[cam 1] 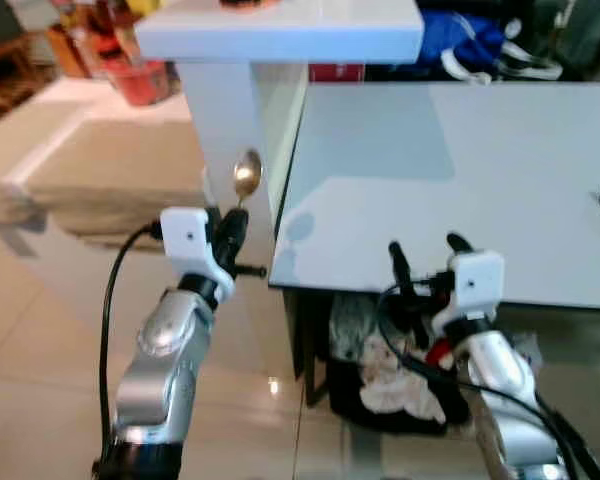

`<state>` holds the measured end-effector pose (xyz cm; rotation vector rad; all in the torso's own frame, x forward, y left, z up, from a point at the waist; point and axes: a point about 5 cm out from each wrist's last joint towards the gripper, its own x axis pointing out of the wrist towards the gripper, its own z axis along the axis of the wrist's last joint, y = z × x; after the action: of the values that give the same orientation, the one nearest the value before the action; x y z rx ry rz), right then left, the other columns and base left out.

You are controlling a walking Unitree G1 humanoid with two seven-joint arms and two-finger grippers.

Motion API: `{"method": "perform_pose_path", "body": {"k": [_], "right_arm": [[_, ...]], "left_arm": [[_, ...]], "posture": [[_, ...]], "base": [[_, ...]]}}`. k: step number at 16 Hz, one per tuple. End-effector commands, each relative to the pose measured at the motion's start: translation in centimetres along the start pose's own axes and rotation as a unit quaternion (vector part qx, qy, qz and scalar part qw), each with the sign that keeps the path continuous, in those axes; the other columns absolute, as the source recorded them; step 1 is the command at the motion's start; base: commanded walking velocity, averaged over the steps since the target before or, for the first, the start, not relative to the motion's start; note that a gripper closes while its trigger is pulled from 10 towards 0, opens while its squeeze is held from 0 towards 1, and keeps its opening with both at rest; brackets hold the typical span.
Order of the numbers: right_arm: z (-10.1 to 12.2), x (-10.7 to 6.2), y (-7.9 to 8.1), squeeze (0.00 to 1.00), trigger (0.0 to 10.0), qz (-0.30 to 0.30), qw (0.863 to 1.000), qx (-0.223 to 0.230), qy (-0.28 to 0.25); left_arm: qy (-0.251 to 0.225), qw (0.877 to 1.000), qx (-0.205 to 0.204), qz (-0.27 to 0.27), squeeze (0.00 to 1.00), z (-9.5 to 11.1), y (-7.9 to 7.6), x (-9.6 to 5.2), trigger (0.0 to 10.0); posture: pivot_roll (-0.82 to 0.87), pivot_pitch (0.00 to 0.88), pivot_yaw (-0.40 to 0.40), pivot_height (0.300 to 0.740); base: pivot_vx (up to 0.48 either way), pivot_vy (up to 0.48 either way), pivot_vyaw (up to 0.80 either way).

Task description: Setting the table

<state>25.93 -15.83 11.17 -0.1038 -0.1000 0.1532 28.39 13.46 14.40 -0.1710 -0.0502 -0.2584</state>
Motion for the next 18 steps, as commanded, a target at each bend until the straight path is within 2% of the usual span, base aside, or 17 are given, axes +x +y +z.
{"method": "perform_pose_path", "body": {"k": [1, 11, 16, 18], "right_arm": [[0.3, 0.4, 0.2, 0.0, 10.0, 0.006, 1.0, -0.001, -0.005], [0.9, -0.2, -0.5, 0.0, 10.0, -0.005, 1.0, -0.016, -0.016], [0.6, -0.4, -0.2, 0.0, 10.0, -0.007, 1.0, -0.011, -0.01], [1.8, -0.3, -0.5, 0.0, 10.0, -0.016, 0.999, -0.013, -0.033]], "left_arm": [[-0.006, 1.0, 0.016, -0.001, 0.0, 0.5, 0.0, 0.3, 0.0], [0.0, 1.0, 0.02, -0.012, 0.0, 0.4, -0.1, 1.6, 0.0], [-0.004, 0.999, 0.013, -0.04, 0.0, 0.4, -1.2, 1.6, 0.0], [-0.011, 0.999, 0.013, -0.046, 0.0, 0.6, -1.2, 1.5, 0.0]], "posture": [[-0.16, 0.0, 0.079, 0.74], [-0.19, 0.0, 0.093, 0.74], [-0.18, 0.0, 0.102, 0.74], [-0.18, 0.0, 0.101, 0.74]], "base": [[0.244, -0.409, 0.0], [0.273, -0.392, 0.0], [0.287, -0.382, 0.0], [0.0, -0.42, 0.0]]}}
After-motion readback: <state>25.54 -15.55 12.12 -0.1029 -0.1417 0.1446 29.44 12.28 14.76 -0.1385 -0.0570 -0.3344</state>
